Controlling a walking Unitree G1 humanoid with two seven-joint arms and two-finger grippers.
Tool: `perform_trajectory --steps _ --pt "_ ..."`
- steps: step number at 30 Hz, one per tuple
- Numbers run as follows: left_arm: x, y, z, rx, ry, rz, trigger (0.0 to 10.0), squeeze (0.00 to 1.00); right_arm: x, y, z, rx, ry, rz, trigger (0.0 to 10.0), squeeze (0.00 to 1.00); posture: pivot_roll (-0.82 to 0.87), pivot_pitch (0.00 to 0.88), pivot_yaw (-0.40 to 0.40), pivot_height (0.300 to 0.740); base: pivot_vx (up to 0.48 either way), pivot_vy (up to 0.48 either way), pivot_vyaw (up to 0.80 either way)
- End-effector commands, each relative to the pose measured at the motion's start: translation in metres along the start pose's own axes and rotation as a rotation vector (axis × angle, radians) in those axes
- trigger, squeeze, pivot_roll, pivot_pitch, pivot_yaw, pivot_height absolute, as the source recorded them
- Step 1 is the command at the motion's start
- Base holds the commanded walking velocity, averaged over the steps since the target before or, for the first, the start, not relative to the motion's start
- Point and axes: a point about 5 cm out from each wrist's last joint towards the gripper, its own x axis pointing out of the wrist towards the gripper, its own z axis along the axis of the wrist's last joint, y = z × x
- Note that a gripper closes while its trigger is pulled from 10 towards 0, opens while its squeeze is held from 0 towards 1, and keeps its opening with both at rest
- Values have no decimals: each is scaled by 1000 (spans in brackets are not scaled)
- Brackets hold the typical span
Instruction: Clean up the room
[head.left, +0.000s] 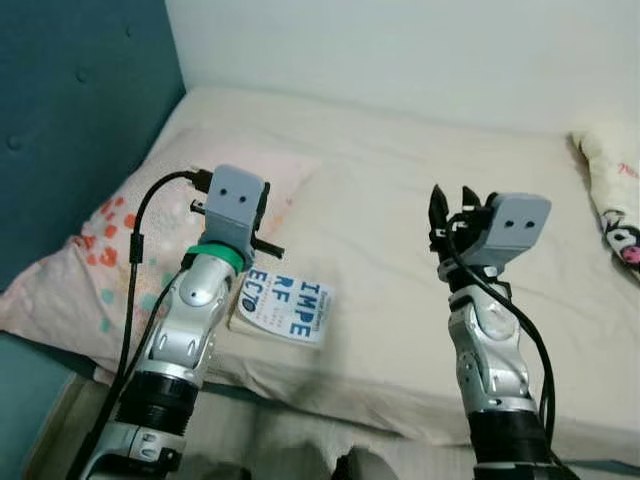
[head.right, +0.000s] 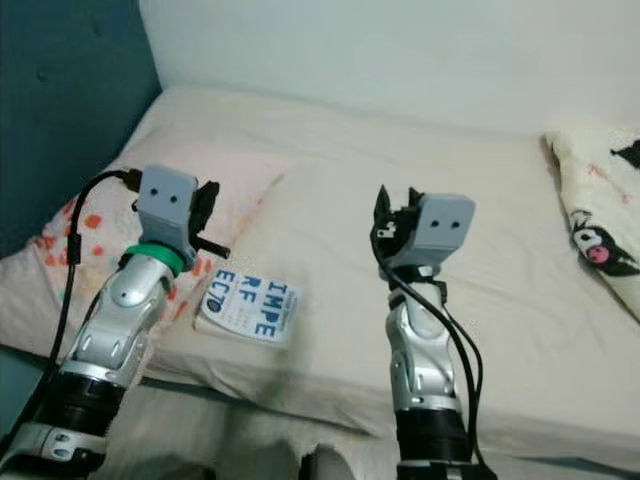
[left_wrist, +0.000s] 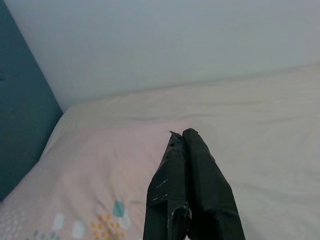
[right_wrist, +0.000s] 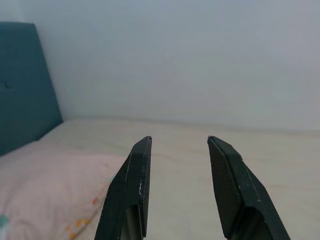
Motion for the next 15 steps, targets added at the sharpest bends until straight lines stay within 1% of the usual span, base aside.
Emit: perform_trajectory --steps 1,7,15 --pt "-1 -4 -5 8 16 -14 10000 0 -1 -3 -3 1 18 -13 10000 0 -38 0 1 740 0 0 0" --pt "0 -4 -5 18 13 -21 10000 0 -1 3 -6 14 28 -13 10000 0 -27 0 6 740 0 0 0" --pt "-1 -7 -3 14 -3 -38 10000 0 -2 5 -7 25 27 -21 10000 0 -26 0 10 740 0 0 0"
